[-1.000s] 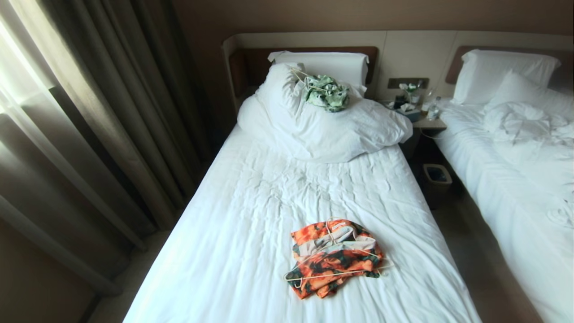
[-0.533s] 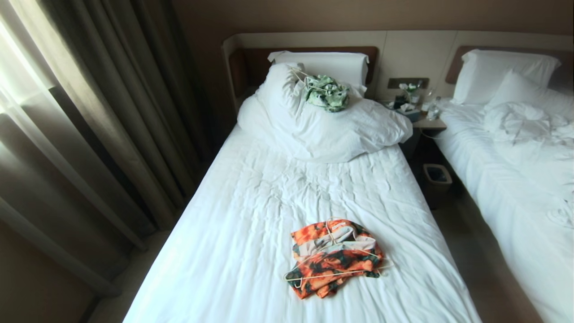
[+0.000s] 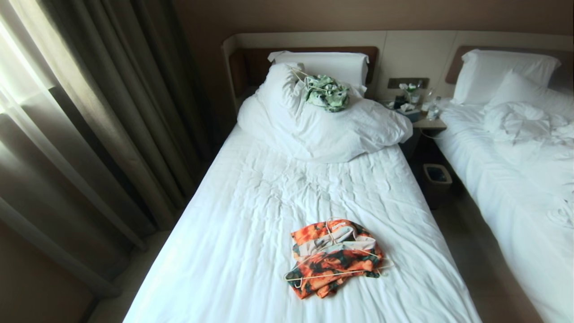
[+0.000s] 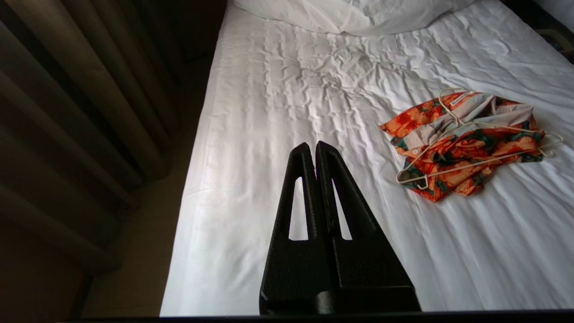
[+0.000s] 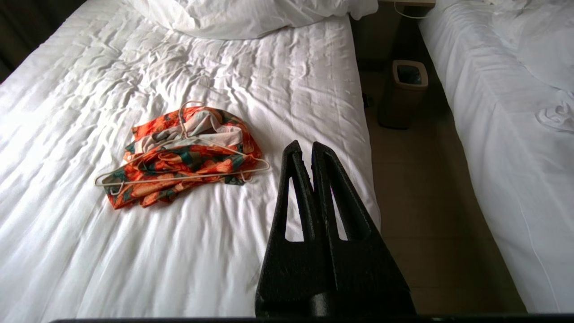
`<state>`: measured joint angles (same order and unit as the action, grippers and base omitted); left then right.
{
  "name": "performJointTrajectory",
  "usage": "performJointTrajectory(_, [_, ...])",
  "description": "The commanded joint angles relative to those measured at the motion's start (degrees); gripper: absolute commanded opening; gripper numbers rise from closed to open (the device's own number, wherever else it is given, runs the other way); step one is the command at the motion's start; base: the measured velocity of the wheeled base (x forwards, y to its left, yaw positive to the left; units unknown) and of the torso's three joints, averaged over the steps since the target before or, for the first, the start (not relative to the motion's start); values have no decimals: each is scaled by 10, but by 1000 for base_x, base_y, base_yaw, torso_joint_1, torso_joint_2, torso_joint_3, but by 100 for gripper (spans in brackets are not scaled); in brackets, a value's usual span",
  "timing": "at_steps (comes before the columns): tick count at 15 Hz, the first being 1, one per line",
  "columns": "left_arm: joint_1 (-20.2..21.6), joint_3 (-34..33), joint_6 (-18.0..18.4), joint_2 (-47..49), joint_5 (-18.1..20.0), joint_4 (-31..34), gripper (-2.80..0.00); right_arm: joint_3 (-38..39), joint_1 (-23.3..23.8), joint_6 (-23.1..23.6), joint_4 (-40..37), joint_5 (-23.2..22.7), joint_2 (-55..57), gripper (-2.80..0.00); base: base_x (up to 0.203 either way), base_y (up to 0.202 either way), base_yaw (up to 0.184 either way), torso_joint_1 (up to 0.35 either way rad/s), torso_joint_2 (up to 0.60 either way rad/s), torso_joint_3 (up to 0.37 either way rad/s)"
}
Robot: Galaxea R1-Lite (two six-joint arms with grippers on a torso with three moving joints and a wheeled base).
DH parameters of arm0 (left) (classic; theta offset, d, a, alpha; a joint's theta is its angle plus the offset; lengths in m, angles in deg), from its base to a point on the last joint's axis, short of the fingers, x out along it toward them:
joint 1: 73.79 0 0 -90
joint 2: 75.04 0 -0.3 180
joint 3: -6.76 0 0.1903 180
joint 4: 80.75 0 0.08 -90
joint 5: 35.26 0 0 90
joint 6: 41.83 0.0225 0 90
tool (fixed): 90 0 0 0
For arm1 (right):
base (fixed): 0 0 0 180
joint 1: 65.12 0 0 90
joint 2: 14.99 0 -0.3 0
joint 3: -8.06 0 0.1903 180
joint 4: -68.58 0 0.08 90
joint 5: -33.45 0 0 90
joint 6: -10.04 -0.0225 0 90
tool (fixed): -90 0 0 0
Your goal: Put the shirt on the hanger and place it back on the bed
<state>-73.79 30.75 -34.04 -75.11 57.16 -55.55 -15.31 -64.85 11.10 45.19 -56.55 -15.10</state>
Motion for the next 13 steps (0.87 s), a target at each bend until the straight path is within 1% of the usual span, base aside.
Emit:
performJointTrajectory(1, [0, 0, 0, 0, 0, 0, -280, 0, 0, -4, 0, 0, 0, -280, 0, 0, 0, 0, 0, 0])
performJointTrajectory(13, [0, -1, 0, 0, 0, 0, -280, 0, 0, -4, 0, 0, 0, -280, 0, 0, 0, 0, 0, 0])
